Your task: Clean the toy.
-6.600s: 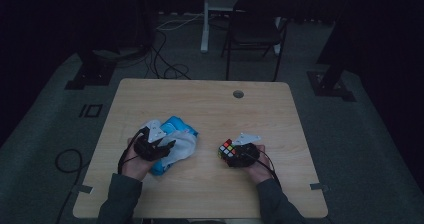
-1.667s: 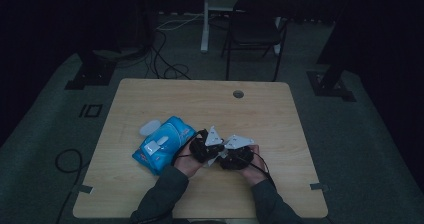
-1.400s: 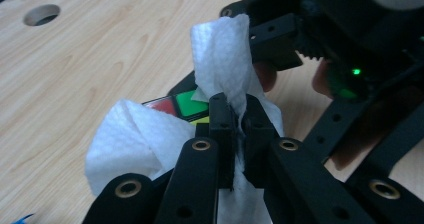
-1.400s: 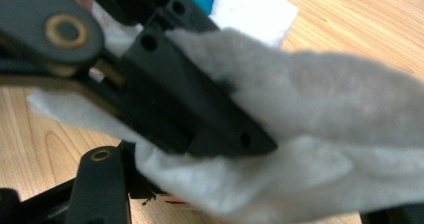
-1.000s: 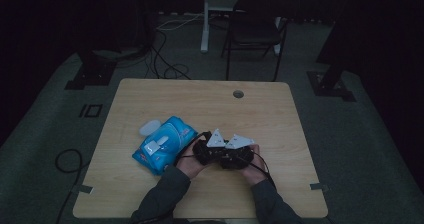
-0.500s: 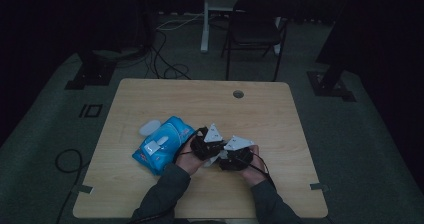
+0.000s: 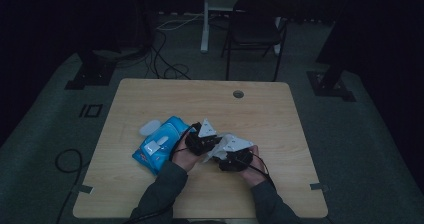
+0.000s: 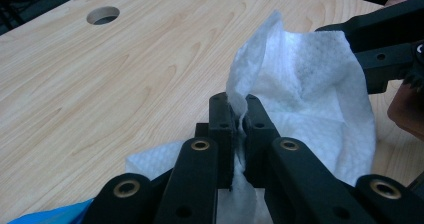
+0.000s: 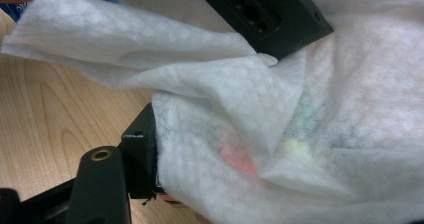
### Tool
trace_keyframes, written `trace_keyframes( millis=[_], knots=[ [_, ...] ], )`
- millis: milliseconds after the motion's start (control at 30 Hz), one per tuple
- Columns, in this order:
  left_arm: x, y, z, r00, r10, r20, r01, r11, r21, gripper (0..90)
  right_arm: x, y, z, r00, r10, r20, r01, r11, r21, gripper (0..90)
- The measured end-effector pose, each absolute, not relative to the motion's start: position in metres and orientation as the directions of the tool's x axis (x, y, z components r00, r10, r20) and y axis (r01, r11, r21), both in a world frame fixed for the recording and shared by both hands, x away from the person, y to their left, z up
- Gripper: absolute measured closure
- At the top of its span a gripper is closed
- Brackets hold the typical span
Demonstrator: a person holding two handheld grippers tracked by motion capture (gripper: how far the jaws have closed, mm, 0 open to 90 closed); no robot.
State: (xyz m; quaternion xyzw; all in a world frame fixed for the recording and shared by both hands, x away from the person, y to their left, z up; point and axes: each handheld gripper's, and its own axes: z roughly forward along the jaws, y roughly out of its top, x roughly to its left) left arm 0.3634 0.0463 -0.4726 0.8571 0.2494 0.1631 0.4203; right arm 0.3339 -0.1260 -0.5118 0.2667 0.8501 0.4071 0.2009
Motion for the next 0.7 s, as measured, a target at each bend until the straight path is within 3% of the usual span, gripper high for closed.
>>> trace_keyframes(
  millis=[700],
  knots=[
    [0.338, 0.028, -0.472, 0.888, 0.452, 0.086, 0.215, -0.573, 0.791, 86.8, 0.337, -0.133, -0.510, -0.757, 0.642, -0.120, 0.296, 0.501, 0.813, 33.9]
  ],
)
